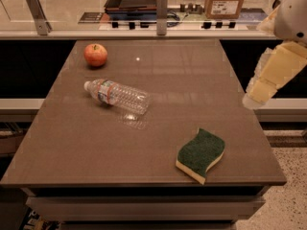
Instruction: Place water bottle upright
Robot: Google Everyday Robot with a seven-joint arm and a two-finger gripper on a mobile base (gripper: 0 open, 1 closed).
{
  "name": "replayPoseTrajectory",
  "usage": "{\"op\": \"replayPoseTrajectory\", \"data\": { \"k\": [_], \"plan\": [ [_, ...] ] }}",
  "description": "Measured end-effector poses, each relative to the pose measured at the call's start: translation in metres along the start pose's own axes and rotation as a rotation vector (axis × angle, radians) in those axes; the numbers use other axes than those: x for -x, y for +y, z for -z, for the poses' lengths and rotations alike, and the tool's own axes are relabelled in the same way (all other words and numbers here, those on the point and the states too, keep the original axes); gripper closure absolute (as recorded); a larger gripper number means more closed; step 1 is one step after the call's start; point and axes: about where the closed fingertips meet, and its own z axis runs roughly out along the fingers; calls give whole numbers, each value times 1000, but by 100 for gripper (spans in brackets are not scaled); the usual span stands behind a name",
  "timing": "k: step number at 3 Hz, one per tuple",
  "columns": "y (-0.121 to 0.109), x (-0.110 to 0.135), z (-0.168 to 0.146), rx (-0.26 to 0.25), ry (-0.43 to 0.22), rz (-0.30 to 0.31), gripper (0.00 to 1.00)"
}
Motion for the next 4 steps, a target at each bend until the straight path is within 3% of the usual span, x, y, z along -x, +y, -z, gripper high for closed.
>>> {"op": "replayPoseTrajectory", "data": {
  "k": [2,4],
  "plan": [
    [-7,53,-12,38,-39,-153,0],
    [-8,107,-36,3,47,-205,0]
  ]
}}
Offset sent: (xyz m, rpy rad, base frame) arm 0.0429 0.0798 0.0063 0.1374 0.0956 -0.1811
